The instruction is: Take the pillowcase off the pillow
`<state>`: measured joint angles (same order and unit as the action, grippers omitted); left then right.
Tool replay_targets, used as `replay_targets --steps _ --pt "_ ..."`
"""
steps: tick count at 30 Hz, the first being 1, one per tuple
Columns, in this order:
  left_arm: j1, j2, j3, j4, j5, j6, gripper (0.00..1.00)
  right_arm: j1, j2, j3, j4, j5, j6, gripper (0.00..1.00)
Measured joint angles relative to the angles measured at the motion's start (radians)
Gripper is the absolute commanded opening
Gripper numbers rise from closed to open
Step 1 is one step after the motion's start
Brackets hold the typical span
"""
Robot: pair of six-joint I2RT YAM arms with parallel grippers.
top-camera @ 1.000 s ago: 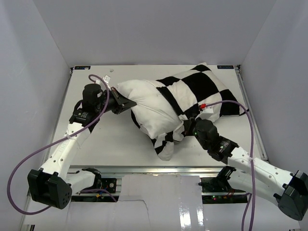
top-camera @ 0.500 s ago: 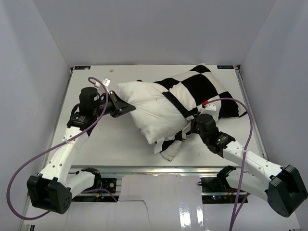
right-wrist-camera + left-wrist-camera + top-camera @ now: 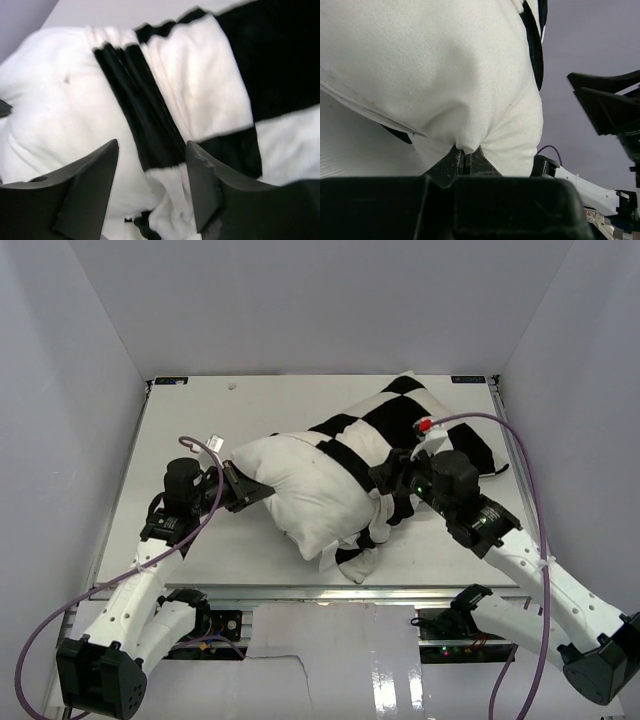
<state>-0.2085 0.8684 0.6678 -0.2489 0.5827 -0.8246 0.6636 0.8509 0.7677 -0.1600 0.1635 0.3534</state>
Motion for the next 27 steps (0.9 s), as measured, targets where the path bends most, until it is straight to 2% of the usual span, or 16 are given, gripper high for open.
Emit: replay_targets --steps 4,9,16,23,27 --pt "0.000 -0.024 -0.048 0.040 -0.001 0.000 0.00 0.015 0.142 0.179 0.017 -0.088 -0.048 0.79" --pt "-0.001 -0.030 -0.077 0.073 0.001 0.001 0.00 0.028 0.372 0.401 0.014 -0.184 -0.123 0.85" --pt "-0.009 -0.066 -0.117 0.097 0.000 0.000 0.00 0.053 0.710 0.719 -0.053 -0.268 -0.232 0.86" --pt "-0.018 -0.098 -0.122 0.100 -0.002 -0.003 0.00 0.071 0.903 0.805 -0.131 -0.269 -0.292 0.84" --pt "-0.018 -0.106 -0.132 0.099 -0.007 -0.003 0.00 0.077 0.986 0.849 -0.156 -0.211 -0.305 0.78"
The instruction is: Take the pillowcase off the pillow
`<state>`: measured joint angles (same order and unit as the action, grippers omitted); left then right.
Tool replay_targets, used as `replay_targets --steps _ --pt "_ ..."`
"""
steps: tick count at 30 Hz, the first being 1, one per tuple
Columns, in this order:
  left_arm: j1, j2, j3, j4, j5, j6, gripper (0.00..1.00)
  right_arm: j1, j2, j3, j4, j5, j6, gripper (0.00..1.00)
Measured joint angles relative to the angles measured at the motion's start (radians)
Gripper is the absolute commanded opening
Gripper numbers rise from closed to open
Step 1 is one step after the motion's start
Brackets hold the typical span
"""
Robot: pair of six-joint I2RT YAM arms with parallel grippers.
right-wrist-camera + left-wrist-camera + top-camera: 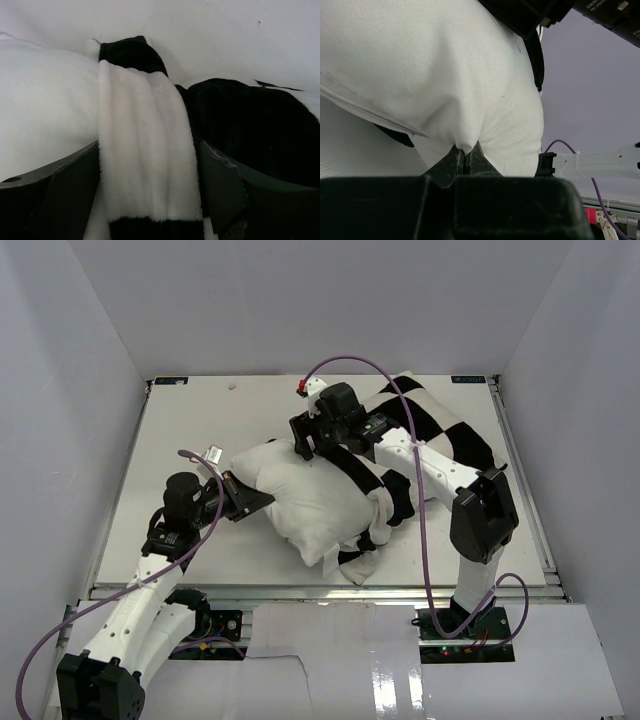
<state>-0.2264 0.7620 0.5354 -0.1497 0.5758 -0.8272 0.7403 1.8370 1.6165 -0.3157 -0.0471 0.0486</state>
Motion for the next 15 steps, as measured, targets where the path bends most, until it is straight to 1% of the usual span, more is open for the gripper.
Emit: replay_targets --steps 2,5,6,7,8,9,15 --pt "0.000 -0.008 -0.005 -0.005 -0.004 0.000 0.00 0.002 0.022 0.006 -0.001 0.037 0.002 0.71" --pt "0.000 -0.031 -0.006 -0.008 -0.012 -0.002 0.00 0.002 0.037 0.007 -0.003 0.091 0.007 0.54" --pt "-0.001 -0.039 -0.006 -0.010 -0.015 -0.005 0.00 0.001 0.040 0.007 -0.004 0.108 0.011 0.34" --pt "-0.002 -0.047 -0.006 -0.012 -0.017 -0.010 0.00 0.000 0.042 0.007 -0.004 0.123 0.010 0.22" --pt "-0.002 -0.054 -0.006 -0.014 -0.018 -0.016 0.00 -0.004 0.044 0.005 -0.003 0.140 0.018 0.13" --pt "-0.003 -0.061 -0.006 -0.016 -0.018 -0.022 0.00 -0.010 0.044 0.000 -0.004 0.153 0.026 0.08" --pt "-0.010 -0.080 0.039 -0.093 -0.077 -0.034 0.00 -0.097 0.043 -0.065 0.013 0.179 0.078 0.08"
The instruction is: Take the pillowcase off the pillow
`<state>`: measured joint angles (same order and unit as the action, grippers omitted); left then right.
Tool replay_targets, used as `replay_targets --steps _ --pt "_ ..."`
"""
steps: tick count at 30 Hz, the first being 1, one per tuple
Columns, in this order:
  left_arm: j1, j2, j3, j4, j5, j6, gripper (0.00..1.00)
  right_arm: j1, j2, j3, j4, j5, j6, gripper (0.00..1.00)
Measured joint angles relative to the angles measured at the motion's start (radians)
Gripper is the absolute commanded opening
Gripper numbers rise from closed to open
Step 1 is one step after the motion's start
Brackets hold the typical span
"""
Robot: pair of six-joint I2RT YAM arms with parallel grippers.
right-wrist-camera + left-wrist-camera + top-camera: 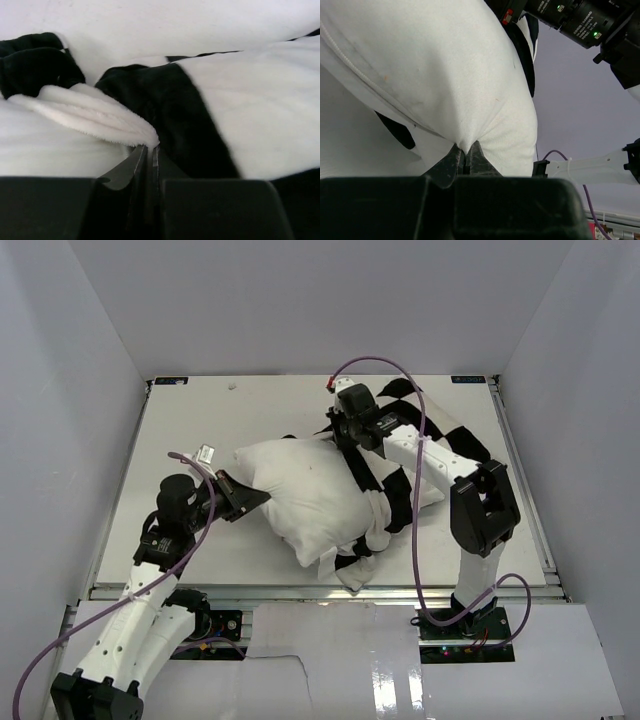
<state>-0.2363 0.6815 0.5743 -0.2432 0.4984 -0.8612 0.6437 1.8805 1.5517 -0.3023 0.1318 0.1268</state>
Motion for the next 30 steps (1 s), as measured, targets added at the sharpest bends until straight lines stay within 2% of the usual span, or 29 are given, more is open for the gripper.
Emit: replay_targets --steps 13,14,16,17,20,22,23,24,26,30 --pt "-0.008 -0.053 0.106 -0.126 -0.162 0.030 0.00 -0.171 -0.124 -0.187 0.077 -0.042 0.127 0.09" --pt "-0.008 -0.048 0.106 -0.128 -0.163 0.031 0.00 -0.173 -0.127 -0.198 0.084 -0.059 0.127 0.18" --pt "-0.008 -0.035 0.105 -0.128 -0.163 0.030 0.00 -0.177 -0.132 -0.215 0.099 -0.096 0.124 0.30" --pt "-0.008 -0.028 0.105 -0.125 -0.163 0.030 0.00 -0.178 -0.137 -0.222 0.104 -0.111 0.119 0.45" --pt "-0.008 -0.002 0.105 -0.113 -0.164 0.035 0.00 -0.175 -0.184 -0.238 0.102 -0.143 0.096 0.63" --pt "-0.007 0.023 0.105 -0.102 -0.168 0.047 0.00 -0.173 -0.246 -0.251 0.084 -0.162 0.077 0.69" --pt "-0.007 0.041 0.106 -0.098 -0.171 0.053 0.00 -0.172 -0.287 -0.258 0.075 -0.175 0.070 0.83" --pt "-0.006 0.058 0.108 -0.093 -0.176 0.057 0.00 -0.172 -0.335 -0.264 0.062 -0.190 0.066 0.90" --pt "-0.002 0.086 0.109 -0.087 -0.183 0.060 0.00 -0.172 -0.429 -0.275 0.048 -0.233 0.055 0.98" --pt "0.001 0.105 0.109 -0.083 -0.195 0.060 0.00 -0.159 -0.635 -0.350 0.070 -0.304 0.048 0.95"
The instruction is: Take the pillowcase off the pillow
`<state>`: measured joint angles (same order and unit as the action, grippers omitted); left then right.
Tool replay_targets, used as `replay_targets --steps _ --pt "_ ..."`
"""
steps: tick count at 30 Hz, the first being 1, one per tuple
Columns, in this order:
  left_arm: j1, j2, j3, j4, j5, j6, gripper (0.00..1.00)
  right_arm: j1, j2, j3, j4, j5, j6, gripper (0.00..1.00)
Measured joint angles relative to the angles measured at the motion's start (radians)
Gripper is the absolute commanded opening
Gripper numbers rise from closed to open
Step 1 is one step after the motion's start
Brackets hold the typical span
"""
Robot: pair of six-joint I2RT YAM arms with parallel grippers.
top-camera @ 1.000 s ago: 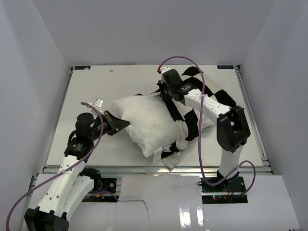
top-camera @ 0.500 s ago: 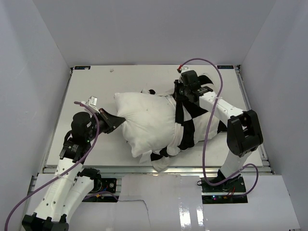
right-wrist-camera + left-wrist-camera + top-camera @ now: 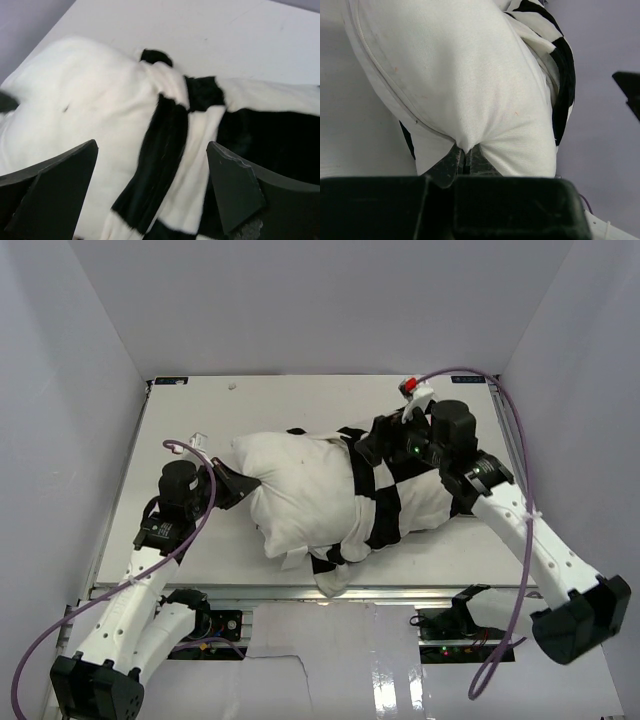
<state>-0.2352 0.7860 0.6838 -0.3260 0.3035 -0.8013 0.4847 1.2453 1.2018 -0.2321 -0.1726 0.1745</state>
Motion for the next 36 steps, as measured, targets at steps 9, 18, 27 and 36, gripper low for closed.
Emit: replay_targets --steps 9,18,27,36 --pt "0.000 0.028 0.000 0.040 0.001 -0.017 0.00 0.230 -0.299 -0.448 0.028 0.026 0.060 0.81" --pt "0.000 0.085 0.018 0.063 0.036 -0.049 0.00 0.336 -0.370 -0.615 0.063 0.198 0.140 0.70" --pt "0.000 0.196 0.208 0.004 0.051 -0.041 0.00 0.380 -0.302 -0.629 0.104 0.358 0.187 0.08" --pt "-0.002 0.379 0.492 -0.085 0.158 -0.039 0.00 0.281 -0.374 -0.657 0.097 0.537 0.217 0.08"
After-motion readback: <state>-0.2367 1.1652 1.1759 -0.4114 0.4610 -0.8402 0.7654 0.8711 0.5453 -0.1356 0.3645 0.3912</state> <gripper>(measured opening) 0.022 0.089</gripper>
